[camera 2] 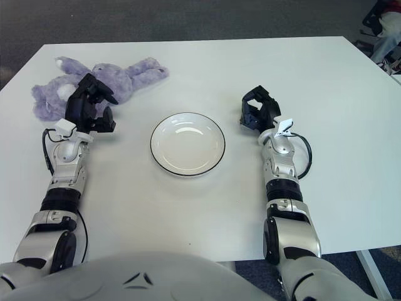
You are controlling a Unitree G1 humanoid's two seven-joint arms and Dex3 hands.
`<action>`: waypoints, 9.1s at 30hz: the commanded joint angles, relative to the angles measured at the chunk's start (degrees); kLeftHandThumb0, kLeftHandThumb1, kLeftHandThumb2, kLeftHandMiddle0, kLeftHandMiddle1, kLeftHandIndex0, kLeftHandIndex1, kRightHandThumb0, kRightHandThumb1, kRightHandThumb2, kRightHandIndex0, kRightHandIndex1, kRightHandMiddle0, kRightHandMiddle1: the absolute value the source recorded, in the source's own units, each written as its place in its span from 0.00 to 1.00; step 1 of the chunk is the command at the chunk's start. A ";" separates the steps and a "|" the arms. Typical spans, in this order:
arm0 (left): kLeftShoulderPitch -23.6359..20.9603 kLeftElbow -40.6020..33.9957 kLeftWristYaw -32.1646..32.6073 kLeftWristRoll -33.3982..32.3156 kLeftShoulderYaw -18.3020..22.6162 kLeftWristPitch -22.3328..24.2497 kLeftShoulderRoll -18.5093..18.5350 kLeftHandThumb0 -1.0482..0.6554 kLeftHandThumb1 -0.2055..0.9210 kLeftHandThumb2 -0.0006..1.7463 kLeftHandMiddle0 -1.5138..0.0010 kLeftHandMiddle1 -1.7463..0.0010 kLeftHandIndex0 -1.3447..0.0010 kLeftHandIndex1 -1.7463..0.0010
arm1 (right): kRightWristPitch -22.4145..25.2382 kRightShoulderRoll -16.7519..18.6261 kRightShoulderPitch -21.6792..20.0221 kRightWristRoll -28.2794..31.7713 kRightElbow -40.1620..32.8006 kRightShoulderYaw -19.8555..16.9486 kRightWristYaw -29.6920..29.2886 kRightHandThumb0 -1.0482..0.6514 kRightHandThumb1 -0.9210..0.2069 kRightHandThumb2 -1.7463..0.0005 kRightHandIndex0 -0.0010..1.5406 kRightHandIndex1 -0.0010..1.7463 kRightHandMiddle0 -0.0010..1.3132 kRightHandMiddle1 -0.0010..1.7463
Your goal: Put the doll into the plate.
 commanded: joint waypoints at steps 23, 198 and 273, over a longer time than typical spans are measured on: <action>12.56 -19.69 26.87 40.50 0.56 -3.18 4.24 0.61 0.49 0.74 0.59 0.01 0.75 0.01 | 4.95 2.29 4.49 -0.91 3.00 1.66 -0.53 0.38 0.31 0.43 0.63 1.00 0.32 1.00; -33.72 57.13 22.61 40.39 -24.53 8.89 29.82 0.00 0.98 0.04 1.00 1.00 1.00 1.00 | 7.98 0.60 3.97 -1.17 3.31 2.87 3.07 0.38 0.30 0.44 0.62 1.00 0.31 1.00; -31.17 53.52 46.06 40.37 -32.37 12.61 19.93 0.61 0.20 0.94 0.44 0.04 0.54 0.00 | 13.39 -7.02 3.13 2.66 -0.01 -4.24 3.85 0.37 0.35 0.40 0.63 1.00 0.34 1.00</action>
